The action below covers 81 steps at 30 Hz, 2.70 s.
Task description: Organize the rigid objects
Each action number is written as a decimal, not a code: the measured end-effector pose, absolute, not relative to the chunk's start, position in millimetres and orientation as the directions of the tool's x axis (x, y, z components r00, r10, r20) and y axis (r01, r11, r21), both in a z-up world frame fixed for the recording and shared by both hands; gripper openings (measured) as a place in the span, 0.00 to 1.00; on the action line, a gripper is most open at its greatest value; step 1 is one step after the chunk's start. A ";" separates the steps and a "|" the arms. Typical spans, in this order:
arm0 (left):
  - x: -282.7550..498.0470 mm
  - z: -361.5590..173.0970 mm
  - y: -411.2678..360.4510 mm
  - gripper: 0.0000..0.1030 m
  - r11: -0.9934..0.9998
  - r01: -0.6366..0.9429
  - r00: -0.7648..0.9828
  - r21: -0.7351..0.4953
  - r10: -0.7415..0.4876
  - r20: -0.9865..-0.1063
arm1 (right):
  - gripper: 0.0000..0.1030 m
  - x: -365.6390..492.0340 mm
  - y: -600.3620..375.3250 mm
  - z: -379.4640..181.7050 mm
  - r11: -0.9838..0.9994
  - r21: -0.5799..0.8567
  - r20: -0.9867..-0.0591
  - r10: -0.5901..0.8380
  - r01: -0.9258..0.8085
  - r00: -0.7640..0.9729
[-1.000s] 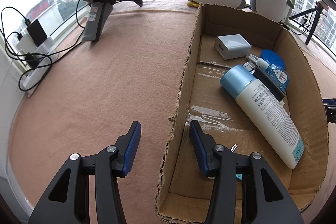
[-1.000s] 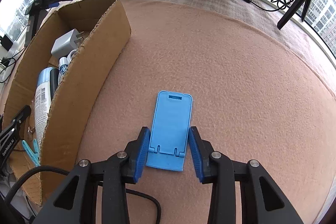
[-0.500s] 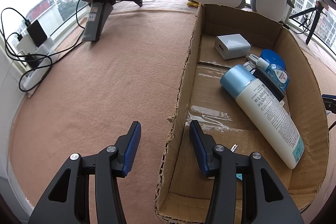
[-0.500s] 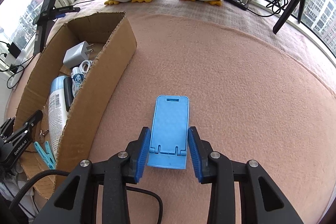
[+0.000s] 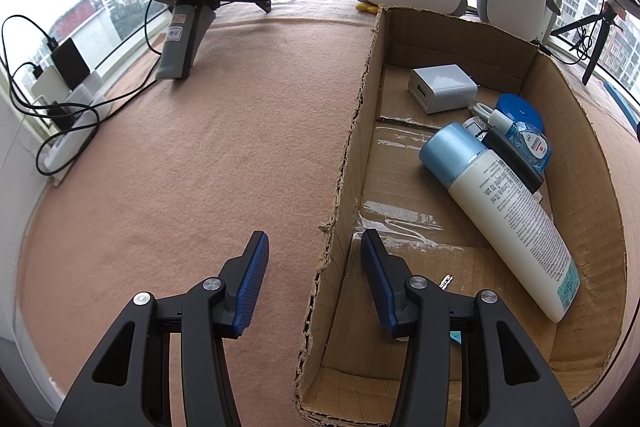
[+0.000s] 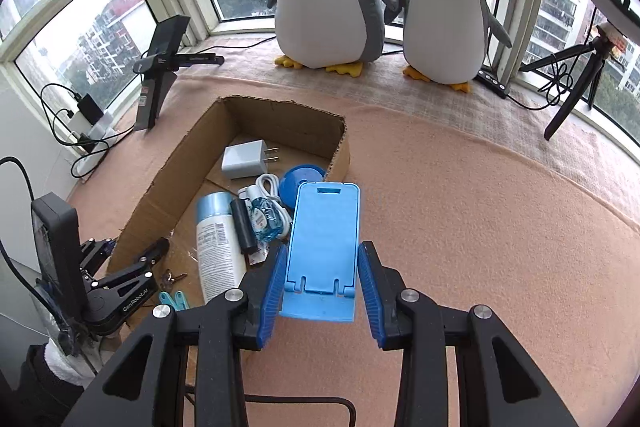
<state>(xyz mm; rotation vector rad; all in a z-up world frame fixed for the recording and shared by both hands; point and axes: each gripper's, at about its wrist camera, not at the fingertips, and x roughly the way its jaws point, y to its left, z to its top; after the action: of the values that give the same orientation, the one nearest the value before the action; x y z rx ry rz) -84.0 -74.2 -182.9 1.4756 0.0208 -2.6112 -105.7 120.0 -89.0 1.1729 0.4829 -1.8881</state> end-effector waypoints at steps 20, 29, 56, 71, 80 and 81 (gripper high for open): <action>-83.9 -182.9 -74.8 0.46 -0.990 0.130 -0.508 0.058 -0.116 -0.853 | 0.33 -49.1 67.0 -116.9 -0.405 0.120 -0.885 -0.457 0.906 -0.087; -83.2 -182.9 -75.3 0.46 -0.990 0.129 -0.508 0.057 -0.116 -0.853 | 0.44 -51.4 69.0 -117.4 -0.415 0.098 -0.883 -0.455 0.904 -0.113; -54.5 -137.2 -76.0 0.57 -0.990 0.126 -0.568 0.058 -0.120 -0.814 | 0.60 -58.4 125.6 -83.8 -0.525 0.088 -0.834 -0.503 0.847 -0.226; -19.5 -69.6 -49.0 0.65 -0.997 0.068 -0.647 0.029 -0.066 -0.760 | 0.70 -47.9 175.6 -43.1 -0.612 0.061 -0.760 -0.540 0.789 -0.361; -4.7 -53.4 -42.5 0.74 -0.998 0.059 -0.669 0.029 -0.061 -0.741 | 0.74 -38.9 198.4 -28.9 -0.644 0.084 -0.734 -0.556 0.760 -0.390; -4.1 -52.6 -42.0 0.74 -0.998 0.059 -0.670 0.030 -0.061 -0.740 | 0.75 -37.8 199.3 -28.2 -0.645 0.082 -0.734 -0.555 0.760 -0.392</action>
<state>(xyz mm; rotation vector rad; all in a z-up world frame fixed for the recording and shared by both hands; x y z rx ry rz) -4.1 -42.0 -52.6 1.2468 -0.0051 -2.8121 -37.8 199.3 -28.2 0.9621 0.3407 -2.0840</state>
